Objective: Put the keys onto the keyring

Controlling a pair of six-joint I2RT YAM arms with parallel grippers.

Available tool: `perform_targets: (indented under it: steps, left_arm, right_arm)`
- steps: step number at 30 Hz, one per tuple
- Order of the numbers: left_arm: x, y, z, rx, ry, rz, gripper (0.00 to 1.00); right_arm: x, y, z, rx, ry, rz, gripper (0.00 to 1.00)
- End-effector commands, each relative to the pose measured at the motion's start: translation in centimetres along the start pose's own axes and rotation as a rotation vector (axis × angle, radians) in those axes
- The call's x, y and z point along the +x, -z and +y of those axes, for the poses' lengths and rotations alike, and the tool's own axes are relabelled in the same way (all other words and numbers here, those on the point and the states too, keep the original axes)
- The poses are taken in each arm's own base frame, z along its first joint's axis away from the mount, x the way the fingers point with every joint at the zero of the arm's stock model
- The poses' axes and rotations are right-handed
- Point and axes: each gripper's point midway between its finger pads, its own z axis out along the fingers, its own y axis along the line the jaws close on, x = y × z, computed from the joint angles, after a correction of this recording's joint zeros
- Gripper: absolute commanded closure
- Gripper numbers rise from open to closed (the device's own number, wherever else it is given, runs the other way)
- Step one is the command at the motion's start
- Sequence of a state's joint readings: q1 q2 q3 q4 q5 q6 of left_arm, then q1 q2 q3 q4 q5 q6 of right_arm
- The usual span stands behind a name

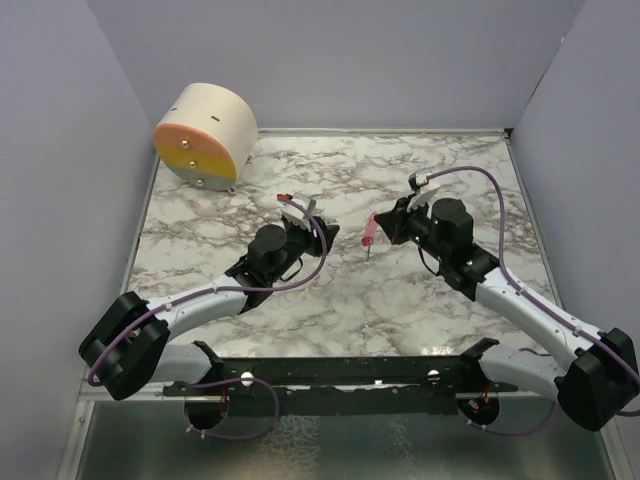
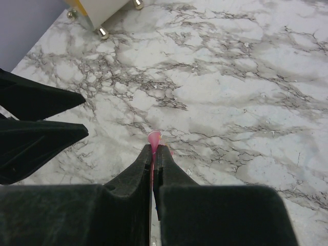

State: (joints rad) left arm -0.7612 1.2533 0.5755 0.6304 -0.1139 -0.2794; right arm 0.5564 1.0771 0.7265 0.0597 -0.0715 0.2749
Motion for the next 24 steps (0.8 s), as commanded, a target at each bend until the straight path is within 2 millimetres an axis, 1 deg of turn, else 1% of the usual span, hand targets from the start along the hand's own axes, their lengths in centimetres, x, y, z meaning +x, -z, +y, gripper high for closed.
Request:
perform_targets:
  steps: [1,6,10,16,24]
  left_arm:
    - [-1.1,-1.1,-2.9,0.128,0.044,-0.047,0.46]
    - [-0.5,-2.2,-4.2,0.162,0.042,-0.046,0.46]
    - [0.0,-3.2,-4.6,0.175,0.041,-0.042,0.46]
    - [0.3,-4.5,-5.6,0.202,0.034,-0.042,0.45]
    - [1.2,-5.7,-5.5,0.193,0.013,-0.027,0.45]
  right_arm:
    - [-1.7,-0.3,0.5,-0.010,0.004,-0.035,0.99]
    - [-2.0,-0.5,1.1,-0.042,-0.005,-0.041,0.99]
    - [-2.2,-0.6,1.5,-0.058,-0.008,-0.044,0.99]
    - [-2.4,-0.9,1.6,-0.063,-0.007,-0.044,0.99]
    - [-3.0,-1.0,1.9,-0.077,-0.009,-0.058,0.99]
